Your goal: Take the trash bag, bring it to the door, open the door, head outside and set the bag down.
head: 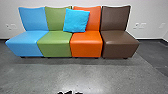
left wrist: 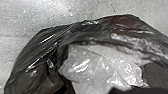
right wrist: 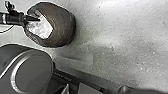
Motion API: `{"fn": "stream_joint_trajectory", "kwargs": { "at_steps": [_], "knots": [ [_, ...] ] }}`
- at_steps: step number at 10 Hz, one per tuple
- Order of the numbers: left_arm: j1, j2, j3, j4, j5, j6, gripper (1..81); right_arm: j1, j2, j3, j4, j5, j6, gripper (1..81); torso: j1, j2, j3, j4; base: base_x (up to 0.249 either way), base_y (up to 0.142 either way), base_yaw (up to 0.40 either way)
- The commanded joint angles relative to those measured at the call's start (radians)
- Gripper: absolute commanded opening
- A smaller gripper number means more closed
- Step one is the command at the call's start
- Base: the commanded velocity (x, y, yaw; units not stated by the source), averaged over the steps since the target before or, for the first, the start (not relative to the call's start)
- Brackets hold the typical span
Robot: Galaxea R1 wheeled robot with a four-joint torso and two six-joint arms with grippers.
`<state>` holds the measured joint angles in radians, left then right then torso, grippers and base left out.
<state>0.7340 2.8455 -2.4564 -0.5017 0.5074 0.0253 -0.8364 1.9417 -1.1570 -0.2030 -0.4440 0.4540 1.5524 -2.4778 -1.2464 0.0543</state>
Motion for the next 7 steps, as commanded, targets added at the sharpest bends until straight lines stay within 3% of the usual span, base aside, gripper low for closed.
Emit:
{"fn": "stream_joint_trajectory", "kwargs": {
  "at_steps": [1, 3, 7],
  "knots": [
    [-0.078, 0.048, -0.077, -0.021, 0.059, 0.005, 81.1, 0.075, -0.041, 0.005, 0.014, -0.047, 0.002, 81.1, 0.0, 0.0, 0.001, 0.0, 0.0, 0.0, 0.0],
    [-0.049, 0.095, -0.125, -0.024, 0.037, -0.002, 81.1, 0.07, -0.024, -0.013, 0.014, -0.047, 0.006, 81.1, 0.001, 0.0, -0.021, 0.0, 0.0, 0.0, 0.0],
    [0.034, 0.181, -0.245, -0.021, 0.034, -0.002, 81.1, 0.058, -0.002, -0.041, 0.011, -0.047, 0.006, 81.1, 0.001, 0.0, -0.022, 0.0, 0.0, 0.0, 0.0]
  ]
}}
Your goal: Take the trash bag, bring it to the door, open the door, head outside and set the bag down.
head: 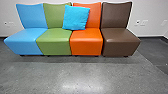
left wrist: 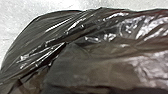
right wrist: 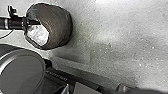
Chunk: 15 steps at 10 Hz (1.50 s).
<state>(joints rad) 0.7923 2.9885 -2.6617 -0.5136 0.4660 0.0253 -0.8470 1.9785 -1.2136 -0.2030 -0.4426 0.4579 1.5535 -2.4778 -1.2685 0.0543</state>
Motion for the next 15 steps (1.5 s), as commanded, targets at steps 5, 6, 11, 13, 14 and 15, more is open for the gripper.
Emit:
{"fn": "stream_joint_trajectory", "kwargs": {
  "at_steps": [5, 6, 11, 13, 14, 15],
  "knots": [
    [0.028, 0.037, -0.058, 0.0, 0.048, -0.002, 81.1, 0.053, -0.03, 0.016, 0.007, -0.047, 0.002, 81.1, 0.0, 0.0, 0.0, 0.0, 0.0, 0.0, 0.0],
    [0.028, 0.035, -0.058, 0.001, 0.048, -0.002, 81.1, 0.054, -0.03, 0.016, 0.007, -0.047, 0.002, 81.1, 0.0, 0.0, 0.0, 0.0, 0.0, 0.0, 0.0],
    [0.028, 0.032, -0.057, 0.001, 0.048, 0.002, 1.0, 0.048, -0.036, 0.014, 0.005, -0.045, 0.002, 81.1, 0.0, 0.0, 0.0, 0.0, 0.0, 0.0, 0.0],
    [0.029, 0.023, -0.057, 0.0, 0.051, 0.01, 1.0, 0.048, -0.034, 0.013, 0.005, -0.045, 0.002, 81.1, 0.0, 0.0, 0.0, 0.0, 0.0, 0.0, 0.0],
    [0.029, 0.02, -0.053, 0.001, 0.051, 0.011, 1.0, 0.048, -0.033, 0.011, 0.005, -0.045, 0.002, 81.1, -0.064, 0.1, 0.0, 0.0, 0.0, 0.0, 0.0],
    [0.029, 0.018, -0.044, 0.001, 0.054, 0.011, 1.0, 0.048, -0.031, 0.011, 0.005, -0.045, 0.002, 81.1, -0.065, 0.1, 0.0, 0.0, 0.0, 0.0, 0.0]
  ]
}}
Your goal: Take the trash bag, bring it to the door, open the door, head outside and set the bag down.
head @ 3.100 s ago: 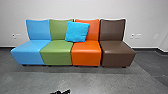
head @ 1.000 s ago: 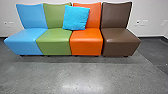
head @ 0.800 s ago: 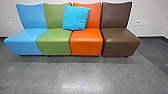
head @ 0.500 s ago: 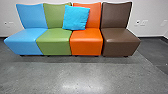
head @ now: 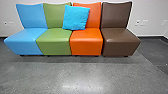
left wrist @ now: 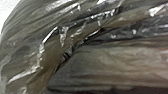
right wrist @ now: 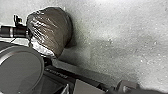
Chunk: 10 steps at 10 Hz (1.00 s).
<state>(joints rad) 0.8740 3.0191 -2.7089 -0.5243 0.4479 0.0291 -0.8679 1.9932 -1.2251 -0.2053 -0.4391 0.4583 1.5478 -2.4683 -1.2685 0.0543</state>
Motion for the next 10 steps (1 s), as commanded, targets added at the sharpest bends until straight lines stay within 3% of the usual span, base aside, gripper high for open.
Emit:
{"fn": "stream_joint_trajectory", "kwargs": {
  "at_steps": [1, 3, 5, 7, 10],
  "knots": [
    [-0.053, -0.012, 0.008, 0.013, 0.075, 0.008, 1.0, 0.065, -0.044, 0.023, 0.007, -0.049, 0.002, 81.1, -0.063, 0.098, 0.0, 0.0, 0.0, 0.0, 0.0],
    [-0.049, -0.015, 0.009, 0.013, 0.077, 0.02, 1.0, 0.049, -0.037, 0.014, 0.006, -0.047, 0.0, 81.1, -0.099, 0.155, 0.0, 0.0, 0.0, 0.0, 0.0],
    [-0.045, -0.021, 0.009, 0.013, 0.077, 0.025, 1.0, 0.02, -0.014, -0.019, 0.007, -0.046, 0.0, 81.1, -0.143, 0.227, 0.096, 0.0, 0.0, 0.0, 0.0],
    [-0.042, -0.026, 0.009, 0.013, 0.078, 0.031, 1.0, -0.01, 0.012, -0.045, 0.006, -0.038, 0.0, 81.1, -0.173, 0.279, 0.127, 0.0, 0.0, 0.0, 0.0],
    [-0.036, -0.032, 0.011, 0.015, 0.08, 0.032, 1.0, -0.061, 0.058, -0.109, 0.007, -0.03, -0.001, 81.1, -0.236, 0.375, 0.227, 0.0, 0.0, 0.0, 0.0]
  ]
}}
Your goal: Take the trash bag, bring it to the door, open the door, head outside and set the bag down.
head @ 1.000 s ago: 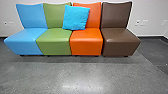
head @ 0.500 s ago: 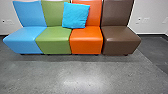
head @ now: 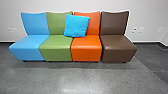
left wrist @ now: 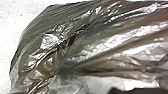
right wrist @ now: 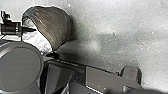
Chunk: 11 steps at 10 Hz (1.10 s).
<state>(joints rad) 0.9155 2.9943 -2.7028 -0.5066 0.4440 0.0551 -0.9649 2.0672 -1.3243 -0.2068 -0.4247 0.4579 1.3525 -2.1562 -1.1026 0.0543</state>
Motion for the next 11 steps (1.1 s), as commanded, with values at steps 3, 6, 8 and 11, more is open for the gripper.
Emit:
{"fn": "stream_joint_trajectory", "kwargs": {
  "at_steps": [3, 6, 8, 11],
  "knots": [
    [-0.062, -0.02, 0.004, -0.003, 0.084, 0.02, 1.0, -0.018, 0.03, -0.079, 0.007, -0.033, -0.007, 81.1, -0.109, 0.168, 0.168, 0.0, 0.0, 0.0, 0.0],
    [-0.03, -0.053, 0.012, -0.003, 0.085, 0.055, 1.0, -0.076, 0.107, -0.182, 0.007, -0.017, -0.008, 81.1, -0.174, 0.268, 0.272, 0.0, 0.0, 0.0, 0.0],
    [-0.001, -0.108, 0.066, -0.003, 0.084, 0.072, 1.0, -0.101, 0.135, -0.222, 0.01, 0.01, -0.008, 81.1, -0.22, 0.338, 0.344, 0.0, 0.0, 0.0, 0.0],
    [0.05, -0.161, 0.103, -0.001, 0.079, 0.097, 1.0, -0.125, 0.144, -0.223, 0.01, 0.018, -0.008, 81.1, -0.289, 0.443, 0.453, 0.0, 0.0, 0.0, 0.0]
  ]
}}
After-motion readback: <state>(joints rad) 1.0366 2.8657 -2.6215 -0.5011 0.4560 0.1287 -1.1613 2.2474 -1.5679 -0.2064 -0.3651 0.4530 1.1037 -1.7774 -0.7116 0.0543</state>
